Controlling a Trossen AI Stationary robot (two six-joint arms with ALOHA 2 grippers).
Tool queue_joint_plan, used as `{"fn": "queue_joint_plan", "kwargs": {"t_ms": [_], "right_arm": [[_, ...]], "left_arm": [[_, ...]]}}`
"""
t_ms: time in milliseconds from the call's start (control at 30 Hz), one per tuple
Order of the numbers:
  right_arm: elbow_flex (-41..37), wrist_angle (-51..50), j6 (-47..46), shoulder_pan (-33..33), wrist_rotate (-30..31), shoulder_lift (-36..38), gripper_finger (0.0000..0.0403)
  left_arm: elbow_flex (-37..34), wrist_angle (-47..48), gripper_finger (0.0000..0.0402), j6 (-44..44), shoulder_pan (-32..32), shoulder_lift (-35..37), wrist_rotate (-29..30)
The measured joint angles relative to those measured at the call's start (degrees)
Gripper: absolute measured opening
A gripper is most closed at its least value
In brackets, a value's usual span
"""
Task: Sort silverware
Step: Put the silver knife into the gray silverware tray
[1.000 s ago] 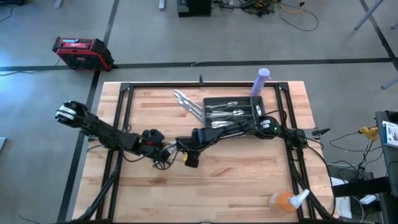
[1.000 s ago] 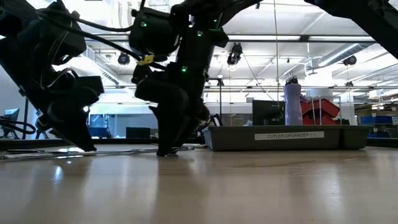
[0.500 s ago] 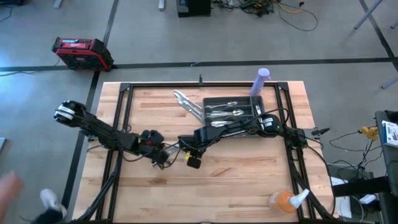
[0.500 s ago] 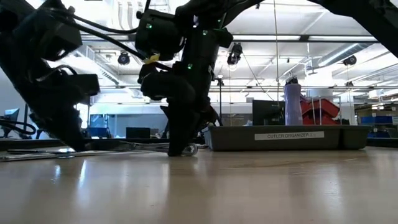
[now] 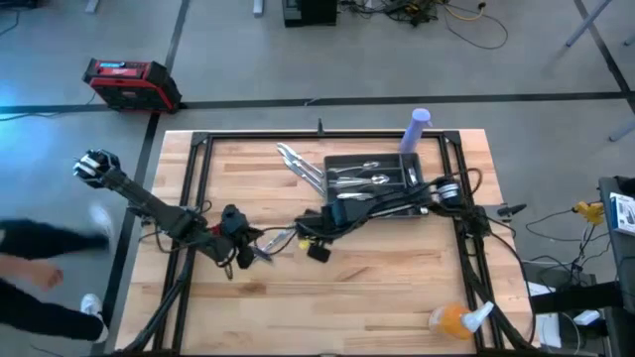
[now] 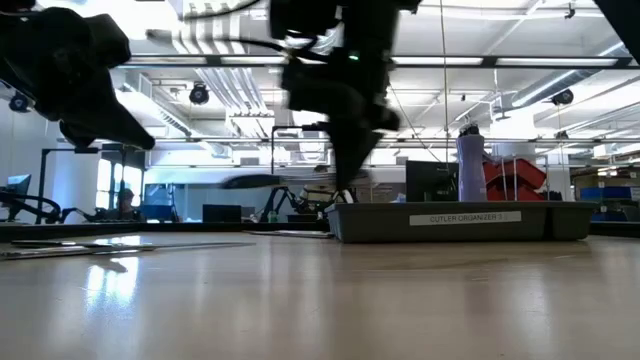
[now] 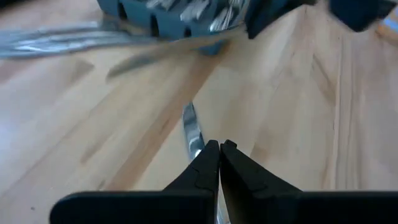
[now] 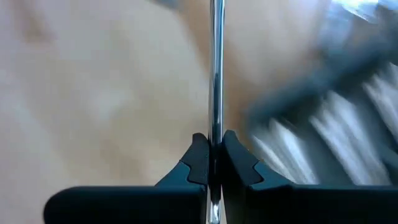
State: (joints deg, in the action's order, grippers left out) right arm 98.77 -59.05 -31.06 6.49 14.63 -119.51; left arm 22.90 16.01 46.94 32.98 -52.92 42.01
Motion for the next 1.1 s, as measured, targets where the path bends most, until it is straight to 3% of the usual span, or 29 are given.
{"fn": "queue_joint_plan", "kwargs": {"t_ms": [100, 233, 333, 433, 767, 1100], "right_arm": [[-4.6, -5.9, -7.5, 0.9, 5.3, 5.0, 0.0001], [-11.1, -18.7, -24.2, 1.6, 10.4, 12.4, 0.0001], [-17.0, -27.2, -36.9, 1.1, 10.3, 15.9, 0.0000], [-23.4, -30.5, -43.4, -0.1, 6.7, 20.3, 0.0000], [-40.4, -21.0, -42.4, -8.1, 0.3, 24.4, 0.0000], [-44.9, -18.4, -37.5, -13.7, 0.3, 24.4, 0.0017]], "left_arm": [[-0.1, -0.1, 0.0000, 0.1, 1.3, 0.0, 2.2], [-0.2, -0.3, 0.0000, 0.3, 1.5, -1.2, 3.7], [-0.2, -0.3, 0.0000, 0.4, 1.5, -2.4, 4.0], [-0.2, -0.5, 0.0000, 0.3, 1.4, -3.2, 4.6], [-0.2, -0.8, 0.0000, 0.3, 1.4, -3.7, 5.5], [-0.2, -1.0, 0.0000, 0.1, 1.3, -3.5, 5.5]]}}
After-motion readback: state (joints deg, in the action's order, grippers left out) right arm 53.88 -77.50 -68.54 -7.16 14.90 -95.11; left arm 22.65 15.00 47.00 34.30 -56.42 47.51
